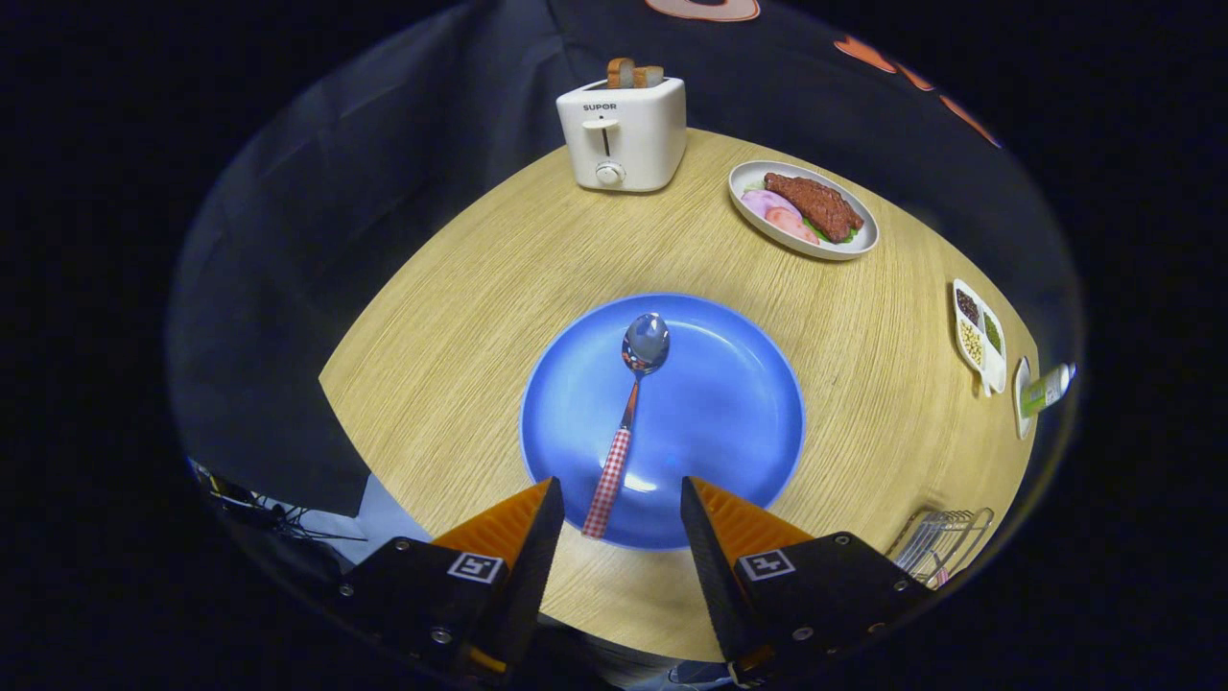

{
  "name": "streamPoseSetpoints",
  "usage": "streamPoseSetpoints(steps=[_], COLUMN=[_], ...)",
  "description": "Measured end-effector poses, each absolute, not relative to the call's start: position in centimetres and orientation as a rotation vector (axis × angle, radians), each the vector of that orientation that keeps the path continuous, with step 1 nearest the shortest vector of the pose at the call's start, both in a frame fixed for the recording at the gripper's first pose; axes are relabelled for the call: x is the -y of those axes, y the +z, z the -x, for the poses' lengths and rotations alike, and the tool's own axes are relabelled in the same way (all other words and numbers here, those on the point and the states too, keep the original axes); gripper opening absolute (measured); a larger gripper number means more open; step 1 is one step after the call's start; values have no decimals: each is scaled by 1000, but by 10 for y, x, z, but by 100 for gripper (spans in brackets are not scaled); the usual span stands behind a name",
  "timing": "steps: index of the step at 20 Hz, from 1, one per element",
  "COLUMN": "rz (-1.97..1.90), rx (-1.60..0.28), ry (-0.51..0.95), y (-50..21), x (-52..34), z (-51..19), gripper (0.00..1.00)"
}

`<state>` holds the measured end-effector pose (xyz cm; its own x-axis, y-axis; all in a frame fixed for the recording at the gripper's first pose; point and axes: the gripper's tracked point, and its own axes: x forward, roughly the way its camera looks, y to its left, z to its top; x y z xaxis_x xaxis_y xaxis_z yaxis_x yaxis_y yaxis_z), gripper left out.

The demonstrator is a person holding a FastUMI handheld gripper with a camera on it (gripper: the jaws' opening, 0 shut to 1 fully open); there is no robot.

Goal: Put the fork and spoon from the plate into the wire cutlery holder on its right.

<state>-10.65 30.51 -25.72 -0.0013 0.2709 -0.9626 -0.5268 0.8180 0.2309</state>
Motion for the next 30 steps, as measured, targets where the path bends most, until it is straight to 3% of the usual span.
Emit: streamPoseSetpoints(steps=[4, 17, 24, 30], rz=[197, 227, 270, 353], rx=[-1406, -1339, -1280, -1233], ry=[620, 588, 572, 471], y=[-271, -299, -268, -224], x=[-315, -310, -272, -184], z=[111, 125, 109, 97], gripper=[65, 11, 10, 9])
